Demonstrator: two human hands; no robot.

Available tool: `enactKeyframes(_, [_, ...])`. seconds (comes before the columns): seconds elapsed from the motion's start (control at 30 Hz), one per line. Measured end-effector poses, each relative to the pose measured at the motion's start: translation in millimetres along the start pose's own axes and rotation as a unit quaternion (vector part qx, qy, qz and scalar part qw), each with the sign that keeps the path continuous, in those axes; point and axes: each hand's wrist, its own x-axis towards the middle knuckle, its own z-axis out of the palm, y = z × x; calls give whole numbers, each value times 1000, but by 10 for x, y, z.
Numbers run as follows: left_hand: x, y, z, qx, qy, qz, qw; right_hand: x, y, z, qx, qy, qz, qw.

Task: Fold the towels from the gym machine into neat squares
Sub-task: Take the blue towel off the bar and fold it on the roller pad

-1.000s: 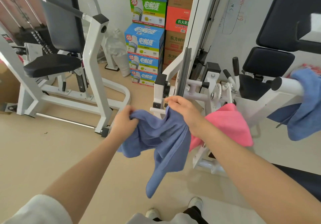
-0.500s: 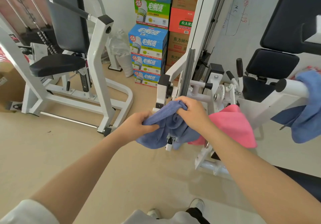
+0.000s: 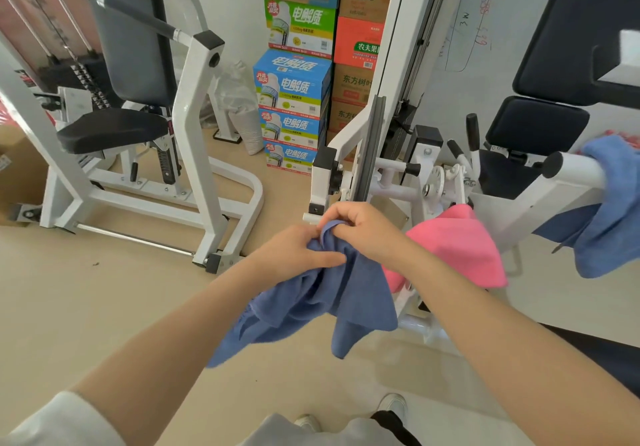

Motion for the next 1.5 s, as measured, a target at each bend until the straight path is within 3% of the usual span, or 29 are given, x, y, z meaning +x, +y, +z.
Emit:
enactKeyframes(0.17, [-75, -38, -20, -158, 39, -8, 987, -40, 29, -1, -96, 63, -37, 993])
enactKeyframes(0.27, [-106, -60, -39, -199, 36, 15, 979, -77, 118, 5, -165, 53, -50, 984])
enactKeyframes(0.43, [-165, -147, -60, -313, 57, 4, 948, -100, 346, -37, -272, 117, 52, 954])
enactKeyframes(0.5, [-235, -191, -120, -377, 69, -10, 923, -132, 484, -106, -260, 143, 103, 950])
enactKeyframes(0.6, [-331, -259, -177, -477, 60, -45, 876, -206, 650, -204, -150, 167, 144, 964])
enactKeyframes(0.7, [-247, -274, -130, -479, 150, -161, 850, -260, 746, -248, -72, 175, 183, 965])
enactKeyframes(0.73, [-204, -278, -103, -444, 184, -204, 853, -264, 754, -248, -62, 164, 192, 966])
enactKeyframes(0.8, [-125, -296, -36, -327, 187, -225, 899, -292, 721, -240, -67, 88, 211, 971])
enactKeyframes(0.9, [-120, -263, 110, -165, 127, -158, 965, -385, 592, -192, -60, -55, 193, 978])
enactKeyframes(1.0, [-191, -4, 243, -110, 44, -68, 991, -482, 480, -147, 60, -99, 121, 986])
enactKeyframes(1.1, [-211, 258, 394, -64, -27, 21, 997, -569, 464, -174, 180, -159, 77, 968])
enactKeyframes(1.23, [-189, 522, 606, -107, -64, 81, 989, -793, 573, -430, 277, -185, 139, 932])
enactKeyframes(1.33, [-103, 644, 825, -94, -67, 85, 990, -1023, 714, -711, 324, -142, 153, 923])
enactKeyframes(1.43, [-36, 707, 1097, -127, -79, 51, 987, -1288, 836, -1005, 460, -135, 131, 868])
enactKeyframes(1.5, [1, 691, 1273, -143, -80, 20, 986, -1453, 955, -1202, 503, -110, 93, 852])
